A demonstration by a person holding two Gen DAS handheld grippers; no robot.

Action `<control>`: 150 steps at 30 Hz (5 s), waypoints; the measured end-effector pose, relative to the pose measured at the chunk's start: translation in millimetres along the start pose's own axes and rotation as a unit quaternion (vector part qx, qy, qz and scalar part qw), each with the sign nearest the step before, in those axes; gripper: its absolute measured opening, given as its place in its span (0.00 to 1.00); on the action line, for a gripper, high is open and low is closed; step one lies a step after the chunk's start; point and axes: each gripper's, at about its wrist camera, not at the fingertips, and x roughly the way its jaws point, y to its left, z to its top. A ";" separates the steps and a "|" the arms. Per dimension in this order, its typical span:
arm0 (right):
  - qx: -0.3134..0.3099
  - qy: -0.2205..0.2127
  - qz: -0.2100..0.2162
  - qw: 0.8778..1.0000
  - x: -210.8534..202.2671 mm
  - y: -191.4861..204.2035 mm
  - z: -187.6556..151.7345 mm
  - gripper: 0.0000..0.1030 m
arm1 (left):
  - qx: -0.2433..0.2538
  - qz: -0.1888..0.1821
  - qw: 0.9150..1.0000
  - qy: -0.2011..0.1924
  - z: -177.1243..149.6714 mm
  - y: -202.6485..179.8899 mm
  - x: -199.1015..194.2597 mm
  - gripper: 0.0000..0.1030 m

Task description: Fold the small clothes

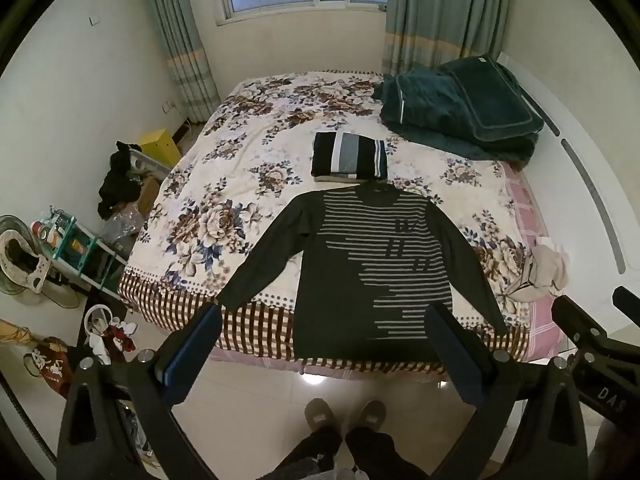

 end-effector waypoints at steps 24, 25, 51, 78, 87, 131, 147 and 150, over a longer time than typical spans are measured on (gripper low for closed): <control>0.001 -0.006 0.005 1.000 -1.4 2.7 2.3 1.00 | -0.004 -0.007 1.000 -0.006 0.5 -2.5 -5.3 1.00; 0.001 -0.006 0.005 1.000 -3.6 3.8 4.2 1.00 | -0.004 -0.007 1.000 -0.006 0.4 -3.5 -5.4 1.00; 0.002 -0.011 0.007 1.000 -3.9 1.6 1.1 1.00 | -0.006 -0.008 1.000 -0.013 3.2 -11.9 -10.4 1.00; 0.004 -0.012 0.011 1.000 -17.8 4.1 11.1 1.00 | -0.007 -0.011 1.000 -0.016 1.4 -10.8 -10.7 1.00; 0.004 -0.014 0.011 1.000 -29.0 13.5 20.8 1.00 | -0.007 -0.011 1.000 -0.017 3.0 -14.6 -13.1 1.00; 0.354 0.285 -0.057 0.889 617.6 -335.9 -145.6 1.00 | 0.120 0.153 0.974 0.114 47.6 -146.5 439.8 1.00; 0.436 0.258 -0.125 0.853 647.2 -438.5 -190.3 0.90 | 0.144 0.120 0.968 0.166 4.7 -210.1 587.0 1.00; 0.343 0.291 -0.055 0.891 669.4 -369.9 -180.0 0.90 | 0.152 0.128 0.964 0.173 -4.4 -211.3 593.7 1.00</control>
